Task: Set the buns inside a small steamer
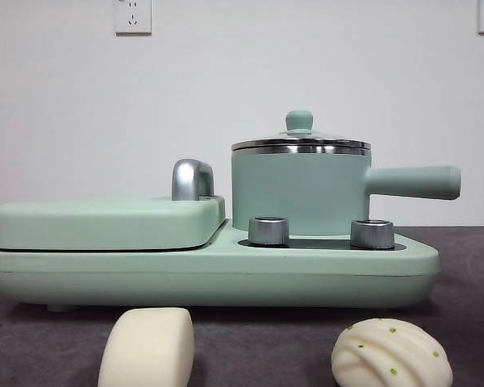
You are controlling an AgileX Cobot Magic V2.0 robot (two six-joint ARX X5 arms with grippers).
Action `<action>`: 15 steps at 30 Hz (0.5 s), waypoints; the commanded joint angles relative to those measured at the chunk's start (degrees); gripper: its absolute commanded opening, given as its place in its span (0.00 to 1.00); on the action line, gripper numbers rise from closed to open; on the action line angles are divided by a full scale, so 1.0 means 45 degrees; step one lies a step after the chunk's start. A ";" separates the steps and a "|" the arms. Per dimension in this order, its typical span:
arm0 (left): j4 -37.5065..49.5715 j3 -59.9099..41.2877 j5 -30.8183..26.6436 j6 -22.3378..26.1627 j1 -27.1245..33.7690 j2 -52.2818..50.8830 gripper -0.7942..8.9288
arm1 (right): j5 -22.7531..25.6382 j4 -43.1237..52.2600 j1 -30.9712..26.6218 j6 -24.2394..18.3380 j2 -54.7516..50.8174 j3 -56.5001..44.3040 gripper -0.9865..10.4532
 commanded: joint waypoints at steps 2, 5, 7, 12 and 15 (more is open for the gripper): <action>0.0083 -0.0160 0.0005 -0.0534 -0.0180 0.0029 0.09 | -0.1302 0.0180 0.0000 0.0704 -0.0034 -0.0029 0.10; 0.0073 -0.0029 0.0015 -0.0801 -0.0539 0.0112 0.09 | -0.2176 -0.0005 0.0044 0.0899 -0.0019 0.0160 0.10; 0.0063 0.0219 0.0015 -0.0962 -0.0874 0.0282 0.09 | -0.2438 -0.0248 0.0155 0.1044 -0.0019 0.0393 0.10; 0.0005 0.1554 0.0019 -0.1098 -0.1889 0.1525 0.09 | -0.2662 -0.0583 0.0763 0.2375 -0.0019 0.1452 0.10; -0.0015 0.2783 0.0083 -0.1336 -0.2448 0.2764 0.09 | -0.2861 -0.0661 0.1088 0.2977 0.0019 0.2278 0.10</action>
